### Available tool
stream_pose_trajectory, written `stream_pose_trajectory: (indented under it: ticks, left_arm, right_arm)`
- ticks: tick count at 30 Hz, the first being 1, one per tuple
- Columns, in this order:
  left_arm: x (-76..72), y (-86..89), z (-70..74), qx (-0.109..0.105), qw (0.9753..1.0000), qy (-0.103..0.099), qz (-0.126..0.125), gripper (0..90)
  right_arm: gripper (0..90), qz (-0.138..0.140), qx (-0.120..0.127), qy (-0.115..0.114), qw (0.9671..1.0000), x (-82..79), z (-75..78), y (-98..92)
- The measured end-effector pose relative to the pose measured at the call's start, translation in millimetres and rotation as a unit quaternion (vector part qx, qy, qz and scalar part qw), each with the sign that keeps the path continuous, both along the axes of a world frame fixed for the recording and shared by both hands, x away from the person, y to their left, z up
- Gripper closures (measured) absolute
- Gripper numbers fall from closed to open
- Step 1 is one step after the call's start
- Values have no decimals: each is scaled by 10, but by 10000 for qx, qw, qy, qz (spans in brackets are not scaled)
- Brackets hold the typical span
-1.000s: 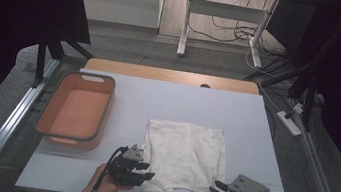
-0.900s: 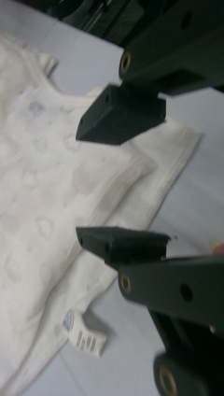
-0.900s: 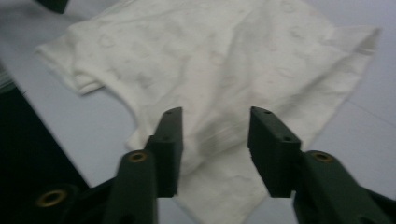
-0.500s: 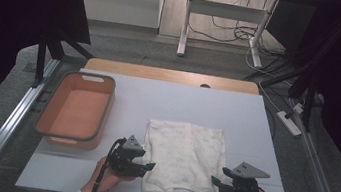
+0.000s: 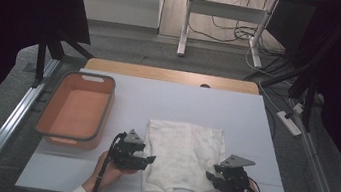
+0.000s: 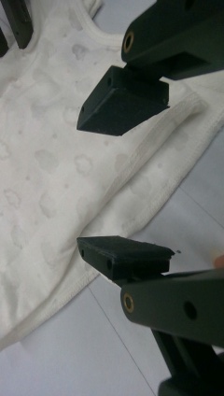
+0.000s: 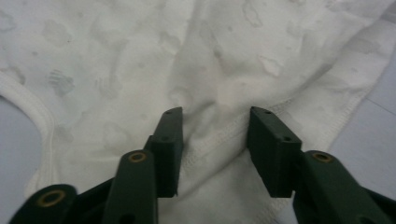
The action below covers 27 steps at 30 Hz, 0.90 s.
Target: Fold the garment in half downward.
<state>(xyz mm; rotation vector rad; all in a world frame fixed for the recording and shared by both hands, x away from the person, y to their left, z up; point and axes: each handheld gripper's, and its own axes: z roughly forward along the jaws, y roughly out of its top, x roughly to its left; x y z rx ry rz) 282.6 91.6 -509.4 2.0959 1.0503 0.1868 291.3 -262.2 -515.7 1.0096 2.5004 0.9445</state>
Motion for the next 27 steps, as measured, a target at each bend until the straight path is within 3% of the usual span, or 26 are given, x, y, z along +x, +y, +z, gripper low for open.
stream_pose_trajectory:
  ticks: [4,8,14,21,27]
  left_arm:
    - [2,9,-5,-1,10000,-3,58,386]
    - [-9,17,0,-15,10000,-22,78,386]
    - [-8,43,-2,-27,9999,-24,116,386]
    - [-9,62,-1,-34,9999,-25,122,386]
    - [0,69,5,-54,9999,-45,117,385]
  right_arm:
    - [766,105,-13,27,9999,-3,12,-2]
    - [848,126,-40,-63,9999,-26,46,-7]
    - [877,62,-21,-224,9997,-69,133,-50]
    - [896,-32,-187,-320,9993,-128,158,-133]
    - [875,-64,-39,-318,9995,-148,162,-175]
